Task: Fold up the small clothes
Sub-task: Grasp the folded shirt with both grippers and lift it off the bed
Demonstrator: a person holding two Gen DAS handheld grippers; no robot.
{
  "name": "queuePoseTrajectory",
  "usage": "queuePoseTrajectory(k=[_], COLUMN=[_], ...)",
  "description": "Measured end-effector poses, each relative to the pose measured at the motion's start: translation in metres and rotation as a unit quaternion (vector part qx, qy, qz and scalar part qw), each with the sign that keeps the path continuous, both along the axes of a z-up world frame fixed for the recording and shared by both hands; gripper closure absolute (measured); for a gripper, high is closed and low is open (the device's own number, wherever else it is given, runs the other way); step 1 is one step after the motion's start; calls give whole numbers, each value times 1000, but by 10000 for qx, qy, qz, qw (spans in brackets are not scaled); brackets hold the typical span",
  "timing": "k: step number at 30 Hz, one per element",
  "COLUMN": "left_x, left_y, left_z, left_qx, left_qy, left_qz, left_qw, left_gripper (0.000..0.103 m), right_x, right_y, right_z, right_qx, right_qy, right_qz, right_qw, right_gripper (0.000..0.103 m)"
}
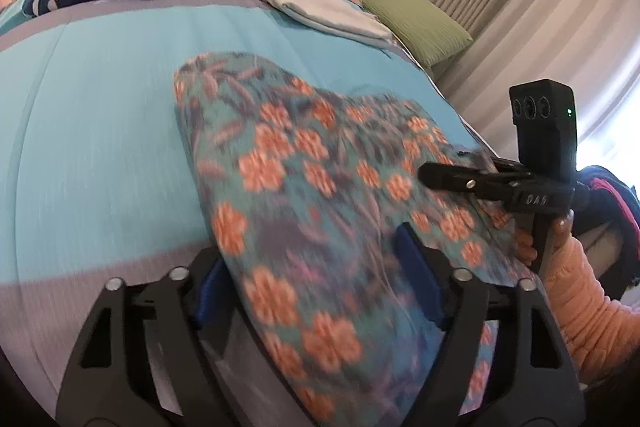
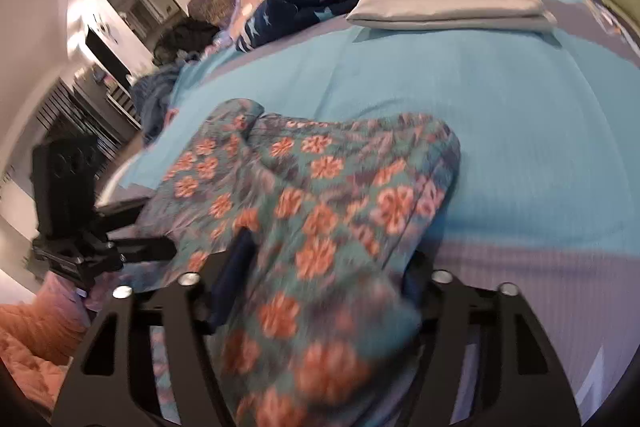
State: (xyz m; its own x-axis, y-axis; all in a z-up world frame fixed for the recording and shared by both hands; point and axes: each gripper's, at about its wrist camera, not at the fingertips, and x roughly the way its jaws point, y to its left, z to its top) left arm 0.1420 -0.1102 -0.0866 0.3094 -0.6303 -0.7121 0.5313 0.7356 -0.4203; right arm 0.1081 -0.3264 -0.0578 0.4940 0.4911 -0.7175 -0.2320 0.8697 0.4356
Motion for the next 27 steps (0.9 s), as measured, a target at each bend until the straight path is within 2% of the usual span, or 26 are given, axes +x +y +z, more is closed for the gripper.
queuePoseTrajectory(k=[1, 2, 4, 5, 7, 10, 12, 14, 19, 23, 27], left_x=[4, 7, 11, 10, 2, -18, -33, -47, -69, -61, -31], left_y=[-1, -1, 1, 2, 1, -4, -6, -6, -10, -29, -61], left_z=[0, 0, 0, 2, 11, 36, 58, 82, 135, 175, 220], left_qx=[18, 60, 93, 87, 143, 288, 318, 290, 88, 16, 0], left_qy=[-9, -32, -11, -14, -221, -784, -1180, -1545, -2197, -2577, -2896], left_qz=[68, 148, 240, 289, 358, 361, 333, 284, 187, 39, 54], left_qw=[10000, 9999, 9997, 9995, 9990, 9959, 9920, 9872, 9754, 9662, 9571], left_gripper=[41, 59, 77, 83, 88, 89, 90, 90, 90, 91, 91], right_x=[3, 5, 4, 2, -6, -25, -43, -62, -93, -89, -67], right_y=[2, 3, 5, 5, 5, 8, 14, 19, 14, -1, -19], right_z=[0, 0, 0, 1, 7, 31, 54, 80, 130, 171, 209], right_qx=[-82, -126, -99, 3, 81, 113, -99, -352, -580, -728, -969], right_qy=[23, 33, 86, 94, 1, -462, -912, -1396, -2221, -2694, -3005], right_qz=[-20, -39, -95, -140, -286, -466, -541, -621, -891, -1265, -1582], right_qw=[10000, 9999, 9999, 9999, 9996, 9978, 9943, 9876, 9692, 9519, 9356], right_gripper=[53, 58, 77, 83, 86, 88, 88, 88, 88, 88, 88])
